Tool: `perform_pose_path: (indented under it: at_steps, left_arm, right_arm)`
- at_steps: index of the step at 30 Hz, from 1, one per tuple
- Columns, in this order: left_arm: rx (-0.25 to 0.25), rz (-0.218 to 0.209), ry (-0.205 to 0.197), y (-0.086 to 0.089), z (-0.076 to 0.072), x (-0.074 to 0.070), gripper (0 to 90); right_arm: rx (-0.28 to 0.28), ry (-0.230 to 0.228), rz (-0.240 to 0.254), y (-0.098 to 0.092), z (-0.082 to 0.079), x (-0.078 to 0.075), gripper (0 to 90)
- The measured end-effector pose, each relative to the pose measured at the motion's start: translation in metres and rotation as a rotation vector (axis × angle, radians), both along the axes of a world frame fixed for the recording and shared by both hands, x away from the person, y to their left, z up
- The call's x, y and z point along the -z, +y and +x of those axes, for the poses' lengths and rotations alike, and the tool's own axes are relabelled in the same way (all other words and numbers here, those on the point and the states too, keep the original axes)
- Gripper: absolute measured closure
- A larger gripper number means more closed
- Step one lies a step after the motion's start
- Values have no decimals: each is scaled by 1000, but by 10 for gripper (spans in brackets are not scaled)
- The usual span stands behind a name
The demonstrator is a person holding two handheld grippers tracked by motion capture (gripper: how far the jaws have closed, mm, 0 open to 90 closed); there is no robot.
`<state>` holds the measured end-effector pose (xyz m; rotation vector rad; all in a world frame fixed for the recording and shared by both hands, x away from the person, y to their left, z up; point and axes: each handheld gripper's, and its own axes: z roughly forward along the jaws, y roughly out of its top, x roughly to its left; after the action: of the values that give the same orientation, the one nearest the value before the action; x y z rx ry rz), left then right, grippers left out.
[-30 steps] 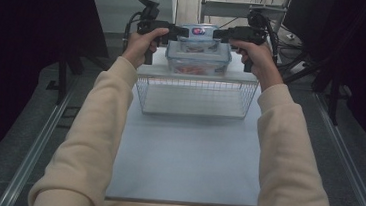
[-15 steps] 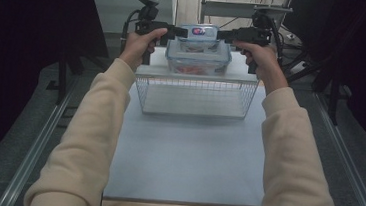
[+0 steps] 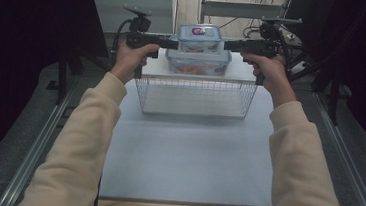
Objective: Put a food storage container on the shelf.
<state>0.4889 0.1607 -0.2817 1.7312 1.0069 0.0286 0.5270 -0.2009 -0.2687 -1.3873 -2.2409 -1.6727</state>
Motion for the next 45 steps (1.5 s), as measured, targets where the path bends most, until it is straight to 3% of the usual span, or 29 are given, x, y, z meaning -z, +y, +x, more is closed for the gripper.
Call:
perform_pose_path:
  at_steps: [4,12,20,31,45]
  left_arm:
    - [36,40,-3,-14,-3,3,856]
    - [38,63,7,-34,7,5,895]
    - [13,47,28,-30,18,6,896]
    - [9,45,37,-28,22,8,895]
    - [29,25,5,-18,-5,3,895]
  right_arm:
    - [7,-1,-1,-5,-5,2,495]
    - [4,2,-7,-8,-12,5,494]
    - [-10,7,-14,-9,-13,6,492]
    - [-17,4,-24,-7,-13,7,490]
    - [-25,6,-22,-8,-20,10,487]
